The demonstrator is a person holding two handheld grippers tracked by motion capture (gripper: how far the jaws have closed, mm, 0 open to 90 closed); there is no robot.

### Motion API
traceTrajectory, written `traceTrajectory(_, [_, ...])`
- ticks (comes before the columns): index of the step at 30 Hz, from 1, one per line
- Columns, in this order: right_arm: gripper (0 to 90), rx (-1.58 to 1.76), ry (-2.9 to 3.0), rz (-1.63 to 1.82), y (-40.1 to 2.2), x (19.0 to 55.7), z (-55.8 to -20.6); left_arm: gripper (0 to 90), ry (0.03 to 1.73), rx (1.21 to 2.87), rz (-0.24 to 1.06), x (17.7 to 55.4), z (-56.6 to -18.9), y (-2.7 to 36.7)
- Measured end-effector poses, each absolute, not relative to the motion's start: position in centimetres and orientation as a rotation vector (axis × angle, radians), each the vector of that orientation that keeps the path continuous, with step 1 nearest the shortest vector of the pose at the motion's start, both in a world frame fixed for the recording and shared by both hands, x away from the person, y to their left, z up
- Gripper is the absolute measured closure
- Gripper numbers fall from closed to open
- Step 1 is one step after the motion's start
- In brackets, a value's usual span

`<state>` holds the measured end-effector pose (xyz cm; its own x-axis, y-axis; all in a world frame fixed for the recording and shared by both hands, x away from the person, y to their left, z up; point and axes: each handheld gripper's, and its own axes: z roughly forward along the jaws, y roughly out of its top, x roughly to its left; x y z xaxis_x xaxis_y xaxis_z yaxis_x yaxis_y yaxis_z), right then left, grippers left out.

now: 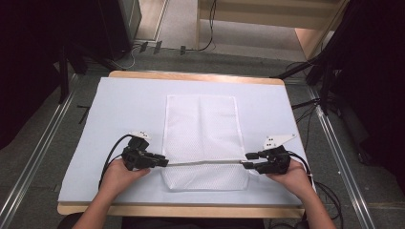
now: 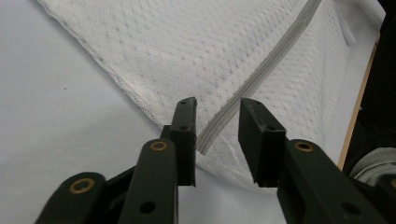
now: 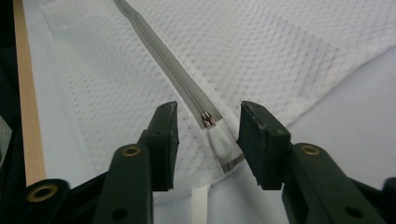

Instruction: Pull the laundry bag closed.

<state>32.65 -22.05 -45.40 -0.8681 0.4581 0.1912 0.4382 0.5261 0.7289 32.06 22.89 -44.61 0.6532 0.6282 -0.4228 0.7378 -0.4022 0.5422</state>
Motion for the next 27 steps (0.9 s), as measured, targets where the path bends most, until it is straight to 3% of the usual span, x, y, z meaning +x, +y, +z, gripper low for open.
traceTrajectory(4, [51.3,0.810,2.684,1.312,-22.0,32.5,-45.0,56.7,1.059,2.134,-0.165,32.0,-44.2,23.0])
traceTrajectory(13, [42.5,0.885,2.562,1.312,-22.9,32.5,-44.8,43.5,1.068,2.117,-0.085,32.1,-43.4,24.1])
traceTrajectory(27, [35.9,1.070,2.441,1.261,-25.0,33.3,-45.4,39.1,1.110,2.101,0.023,32.2,-43.0,26.4])
